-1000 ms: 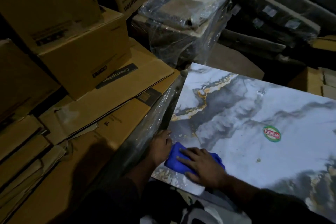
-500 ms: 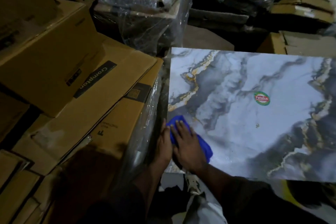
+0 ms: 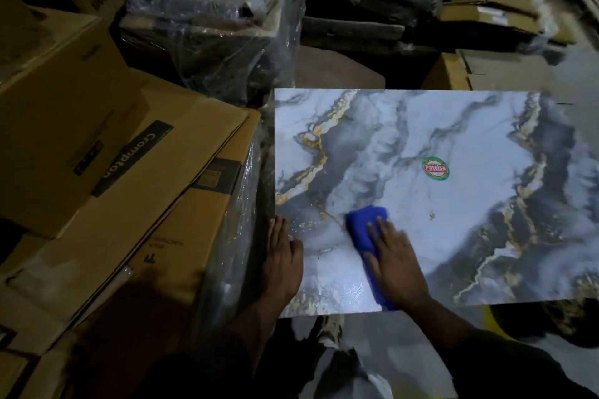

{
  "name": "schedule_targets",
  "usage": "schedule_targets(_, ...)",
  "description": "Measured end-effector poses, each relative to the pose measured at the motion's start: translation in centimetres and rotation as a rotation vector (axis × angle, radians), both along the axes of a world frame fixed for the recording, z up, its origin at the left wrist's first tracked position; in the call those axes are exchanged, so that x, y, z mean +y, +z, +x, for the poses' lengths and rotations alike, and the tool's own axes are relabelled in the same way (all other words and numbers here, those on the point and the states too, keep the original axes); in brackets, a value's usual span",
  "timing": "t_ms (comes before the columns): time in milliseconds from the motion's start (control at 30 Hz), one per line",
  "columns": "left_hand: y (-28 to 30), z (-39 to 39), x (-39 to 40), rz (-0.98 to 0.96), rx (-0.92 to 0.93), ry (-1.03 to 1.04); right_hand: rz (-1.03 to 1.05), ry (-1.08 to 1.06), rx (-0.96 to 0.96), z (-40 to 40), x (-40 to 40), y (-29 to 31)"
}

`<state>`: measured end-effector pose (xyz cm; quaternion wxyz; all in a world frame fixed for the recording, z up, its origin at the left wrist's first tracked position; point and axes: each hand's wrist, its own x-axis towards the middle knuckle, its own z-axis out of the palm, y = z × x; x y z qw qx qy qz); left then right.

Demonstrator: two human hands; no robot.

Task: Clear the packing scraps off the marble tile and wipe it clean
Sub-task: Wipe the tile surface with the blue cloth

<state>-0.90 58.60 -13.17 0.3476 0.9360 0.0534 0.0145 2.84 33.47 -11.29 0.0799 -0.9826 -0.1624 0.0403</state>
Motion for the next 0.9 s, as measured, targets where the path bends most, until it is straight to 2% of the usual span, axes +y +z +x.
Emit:
schedule_targets(67, 0.3, 0.2, -0.4, -0.035, 0.004, 0.077, 0.049, -0.247, 0.037, 1.4, 1.8, 0.0)
schedule_targets(133, 0.8, 0.4, -0.8, -0.048, -0.020, 0.235, 0.111, -0.281, 0.017, 1.7, 5.1, -0.1)
schedule_targets(300, 2.2, 2.9, -1.3, -0.102, -0.048, 0.323, 0.121, 0.317, -0.013, -0.7, 10.7, -1.5)
schedule_targets(400, 2.5, 6.0, -0.6, -0.202, 0.051, 0.313, 0.064, 0.494, -0.035, 1.4, 7.9, -2.0)
schedule_targets(467, 2.1, 7.9, -0.4, -0.163, 0.013, 0.283, 0.060, 0.380, -0.060, 4.7, 4.9, -1.9)
schedule_targets(600, 0.7, 10.0, -0.4, -0.045, -0.006, 0.246, 0.043, -0.122, -0.025, 12.9, 2.1, -1.2)
schedule_targets(700, -0.5, 10.2, -0.3, 0.003, -0.070, 0.269, 0.067, -0.189, -0.017, 16.3, 5.1, -1.0)
schedule_targets(767, -0.9, 10.2, -0.3, -0.019, -0.104, 0.285, 0.106, -0.040, 0.014, 16.2, 8.0, -1.0)
schedule_targets(900, -0.9, 10.2, -0.1, 0.003, -0.178, 0.353, 0.126, 0.460, 0.028, 10.7, 11.5, -1.1)
